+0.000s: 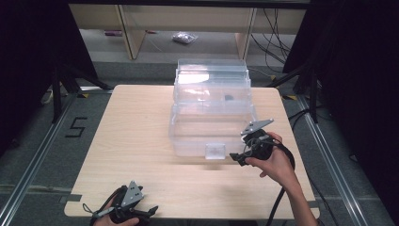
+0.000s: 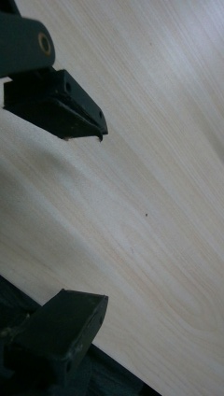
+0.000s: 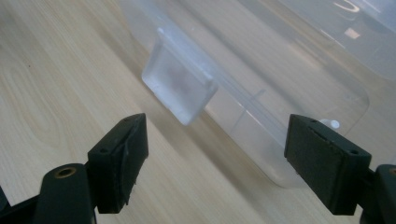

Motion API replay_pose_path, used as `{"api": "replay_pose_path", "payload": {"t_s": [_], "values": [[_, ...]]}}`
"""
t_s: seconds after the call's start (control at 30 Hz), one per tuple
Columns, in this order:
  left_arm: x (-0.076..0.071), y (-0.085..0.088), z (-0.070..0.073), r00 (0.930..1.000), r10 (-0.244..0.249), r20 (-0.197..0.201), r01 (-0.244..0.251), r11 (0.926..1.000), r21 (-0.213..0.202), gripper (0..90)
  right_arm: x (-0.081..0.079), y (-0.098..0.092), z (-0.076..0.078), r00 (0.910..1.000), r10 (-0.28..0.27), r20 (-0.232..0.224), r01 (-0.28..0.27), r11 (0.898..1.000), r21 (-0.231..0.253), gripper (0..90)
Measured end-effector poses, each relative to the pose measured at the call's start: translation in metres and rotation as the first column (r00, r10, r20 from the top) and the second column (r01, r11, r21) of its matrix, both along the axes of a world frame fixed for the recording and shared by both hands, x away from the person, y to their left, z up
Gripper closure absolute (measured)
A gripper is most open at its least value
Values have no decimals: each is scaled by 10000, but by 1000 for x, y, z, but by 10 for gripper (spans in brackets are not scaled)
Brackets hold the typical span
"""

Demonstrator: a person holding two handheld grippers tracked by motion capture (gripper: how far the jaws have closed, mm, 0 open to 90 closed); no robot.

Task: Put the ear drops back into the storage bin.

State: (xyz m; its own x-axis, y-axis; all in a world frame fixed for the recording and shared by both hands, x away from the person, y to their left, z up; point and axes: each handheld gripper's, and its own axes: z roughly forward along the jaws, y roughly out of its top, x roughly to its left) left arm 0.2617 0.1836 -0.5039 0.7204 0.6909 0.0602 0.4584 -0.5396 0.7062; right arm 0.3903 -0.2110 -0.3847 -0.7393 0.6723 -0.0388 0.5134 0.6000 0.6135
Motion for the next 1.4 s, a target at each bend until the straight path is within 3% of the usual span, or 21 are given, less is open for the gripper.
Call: {"api": "replay_pose_path", "payload": {"t_s": [0.2, 0.23, 0.27, 0.33, 0.5, 0.53, 0.7, 0.77, 0.83, 0.97, 1.07, 1.17, 1.23, 1.4], "values": [[0, 0, 0, 10000, -54, -11, 54, 10000, 27, 150, -5, -1, -5, 9997, -64, -245, 62, 9999, -93, 226], [0, 0, 0, 10000, -51, -11, 51, 10000, 19, 150, -5, -2, -7, 10000, 44, -46, -44, 9999, -107, 226], [0, 0, 0, 10000, -42, -11, 42, 10000, 11, 150, -7, -1, -6, 9996, -67, -289, 66, 10000, -66, 225], [-1, -1, 0, 10000, -32, 14, 32, 10000, -10, 150, -8, -1, -8, 9999, -75, -85, 74, 10000, -44, 224], [-1, -2, -1, 9999, 98, -64, -99, 9998, -156, 150, -11, -2, -10, 9999, 46, -135, -46, 10000, -37, 223], [-1, -1, 0, 10000, -69, 4, 69, 10000, -70, 150, -13, -1, -11, 9998, 162, -101, -163, 9999, -26, 223], [-2, -1, 0, 10000, 1, -59, -2, 9998, -208, 150, -16, -1, -13, 9999, 38, -167, -36, 9999, 106, 215], [-1, 0, 1, 10000, -46, 11, 46, 10000, -27, 150, -16, -1, -18, 9992, 322, 233, -327, 9992, 227, 213], [-1, -1, 0, 10000, 37, -73, -39, 9999, -148, 150, -17, -1, -17, 9997, 252, 73, -254, 9994, 246, 211], [-1, -1, 0, 10000, -66, 16, 66, 9999, -78, 150, -19, -2, -23, 9992, 257, 315, -266, 9992, 296, 210], [-2, -2, 0, 9999, 37, -95, -40, 9997, -248, 150, -22, -1, -28, 9998, 182, 129, -187, 9991, 373, 210], [-2, -2, 0, 9999, 41, -114, -44, 9996, -271, 150, -24, 0, -33, 9993, 254, 268, -264, 9989, 392, 210], [-2, -2, 0, 9999, 37, -94, -39, 9998, -213, 150, -26, -1, -37, 9994, 328, 69, -330, 9990, 309, 209], [-1, -1, 0, 10000, -13, -66, 12, 10000, -66, 150, -28, -1, -43, 9996, 215, 158, -222, 9989, 404, 208]]}}
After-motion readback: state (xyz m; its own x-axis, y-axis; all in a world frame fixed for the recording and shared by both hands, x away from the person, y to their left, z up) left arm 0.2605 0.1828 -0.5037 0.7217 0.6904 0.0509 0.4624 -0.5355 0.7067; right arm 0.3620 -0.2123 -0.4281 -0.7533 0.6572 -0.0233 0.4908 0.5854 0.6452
